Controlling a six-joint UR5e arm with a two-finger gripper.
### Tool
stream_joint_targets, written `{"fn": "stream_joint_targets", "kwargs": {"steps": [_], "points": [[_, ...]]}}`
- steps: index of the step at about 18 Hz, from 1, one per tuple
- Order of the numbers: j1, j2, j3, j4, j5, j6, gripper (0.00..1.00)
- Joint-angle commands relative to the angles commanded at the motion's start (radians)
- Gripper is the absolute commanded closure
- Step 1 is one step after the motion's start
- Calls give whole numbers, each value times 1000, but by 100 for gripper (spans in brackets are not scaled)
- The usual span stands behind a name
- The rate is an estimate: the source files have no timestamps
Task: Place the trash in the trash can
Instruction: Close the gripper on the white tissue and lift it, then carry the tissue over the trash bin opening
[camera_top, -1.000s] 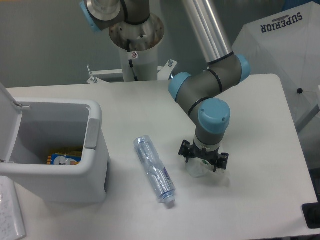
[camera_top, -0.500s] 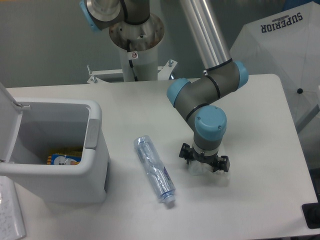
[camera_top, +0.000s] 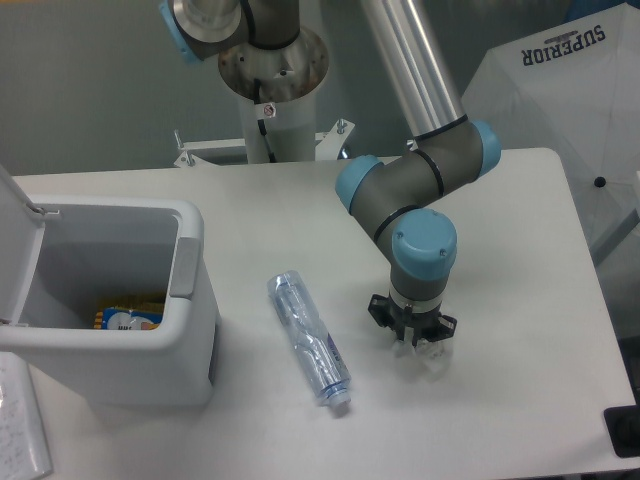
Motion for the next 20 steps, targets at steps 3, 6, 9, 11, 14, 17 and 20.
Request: {"fn": "stream_joint_targets", "kwargs": {"steps": [3, 6, 9, 11, 14, 17, 20], "points": [[3, 27, 2, -2, -2, -2, 100], [11, 43, 3, -8, -8, -3, 100], [37, 86, 26, -12, -84, -6, 100], [52, 92, 61, -14, -168, -29, 100], [77, 94, 119, -14, -320, -121, 100], [84, 94, 159, -14, -474, -236, 100], [89, 103, 170, -14, -547, -296, 100]]}}
